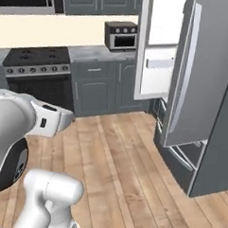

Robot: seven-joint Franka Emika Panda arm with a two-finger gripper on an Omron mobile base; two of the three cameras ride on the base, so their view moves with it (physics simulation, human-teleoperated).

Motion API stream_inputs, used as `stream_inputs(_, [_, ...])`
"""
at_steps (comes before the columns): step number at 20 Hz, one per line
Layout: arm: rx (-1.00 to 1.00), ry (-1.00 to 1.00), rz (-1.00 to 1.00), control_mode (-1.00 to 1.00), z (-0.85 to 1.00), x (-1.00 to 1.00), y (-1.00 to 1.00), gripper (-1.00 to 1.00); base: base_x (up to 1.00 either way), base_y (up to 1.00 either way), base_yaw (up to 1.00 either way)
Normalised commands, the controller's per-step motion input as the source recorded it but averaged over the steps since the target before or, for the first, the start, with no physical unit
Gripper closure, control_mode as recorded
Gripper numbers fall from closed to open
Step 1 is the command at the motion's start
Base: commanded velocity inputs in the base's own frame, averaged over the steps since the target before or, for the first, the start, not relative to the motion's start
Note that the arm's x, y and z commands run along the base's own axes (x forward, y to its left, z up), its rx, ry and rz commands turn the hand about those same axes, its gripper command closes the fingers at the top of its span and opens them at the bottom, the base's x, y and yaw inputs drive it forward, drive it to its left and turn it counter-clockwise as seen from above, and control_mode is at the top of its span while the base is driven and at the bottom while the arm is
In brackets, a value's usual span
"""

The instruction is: Take the donut and cupcake from the fridge and place them on the empty tray on the dining counter.

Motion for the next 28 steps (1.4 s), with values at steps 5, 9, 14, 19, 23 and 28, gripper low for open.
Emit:
stream_inputs(5, [0.0, 0.0, 0.0, 1.0, 0.0, 0.0, 0.0, -1.0, 0.73, 0.59, -0.54])
stream_inputs(9, [0.0, 0.0, 0.0, 1.0, 0.0, 0.0, 0.0, -1.0, 0.78, 0.55, -0.69])
stream_inputs(14, [0.0, 0.0, 0.0, 1.0, 0.0, 0.0, 0.0, -1.0, 0.68, 0.91, -0.7])
stream_inputs(19, [0.0, 0.0, 0.0, 1.0, 0.0, 0.0, 0.0, -1.0, 0.56, 0.99, -0.65])
stream_inputs(23, [0.0, 0.0, 0.0, 1.0, 0.0, 0.0, 0.0, -1.0, 0.56, 1.0, -0.56])
stream_inputs(28, [0.0, 0.0, 0.0, 1.0, 0.0, 0.0, 0.0, -1.0, 0.57, 0.99, -0.49])
